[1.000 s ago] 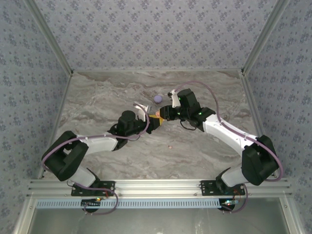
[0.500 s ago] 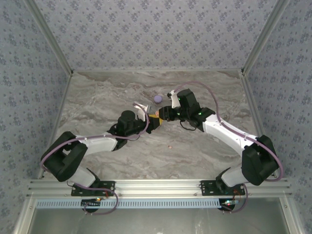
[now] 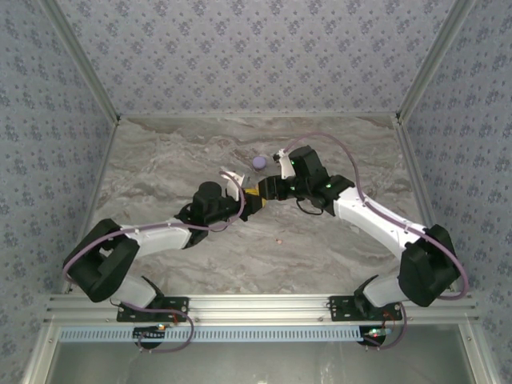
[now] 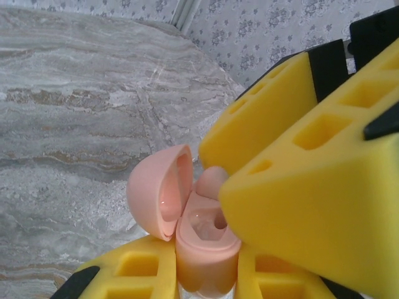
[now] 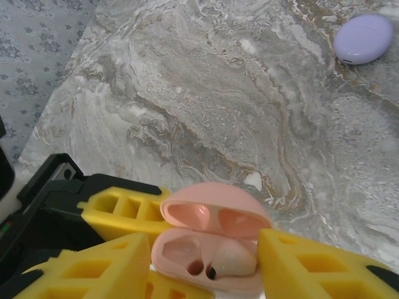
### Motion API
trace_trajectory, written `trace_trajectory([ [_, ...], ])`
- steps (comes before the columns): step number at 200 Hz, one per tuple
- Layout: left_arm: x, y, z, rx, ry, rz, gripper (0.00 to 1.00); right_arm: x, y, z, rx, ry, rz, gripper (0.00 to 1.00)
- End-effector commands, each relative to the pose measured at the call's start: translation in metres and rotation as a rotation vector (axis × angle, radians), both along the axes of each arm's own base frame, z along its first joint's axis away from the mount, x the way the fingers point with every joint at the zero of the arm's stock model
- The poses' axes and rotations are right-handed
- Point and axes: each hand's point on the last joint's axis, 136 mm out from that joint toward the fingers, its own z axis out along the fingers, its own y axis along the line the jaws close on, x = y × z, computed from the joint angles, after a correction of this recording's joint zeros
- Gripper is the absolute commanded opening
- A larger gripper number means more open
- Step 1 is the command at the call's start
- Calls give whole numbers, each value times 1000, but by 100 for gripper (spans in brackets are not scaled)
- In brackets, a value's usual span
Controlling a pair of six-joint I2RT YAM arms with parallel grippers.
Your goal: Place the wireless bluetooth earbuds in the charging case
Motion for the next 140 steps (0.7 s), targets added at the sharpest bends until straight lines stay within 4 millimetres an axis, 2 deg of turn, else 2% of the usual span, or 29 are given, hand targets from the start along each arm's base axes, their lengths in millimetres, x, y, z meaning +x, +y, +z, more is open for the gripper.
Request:
trace_trajectory([
  [1,-5,2,18,10,-97,-16,12,-5,-10,22,-43,-57,1,52],
  [36,-10,7,20,47,-135,-26,12,-9,-17,26,-76,-69,1,52],
  [74,-11,14,21,93,-153,-11,12,-5,-33,24,-126,-88,-58,52],
  [109,-13,25,22,146,-173,10,11,-4,-56,13,-188,-64,-97,52],
  [140,-17,35,27,183,-192,31,12,-14,-72,-6,-239,-23,-89,52],
])
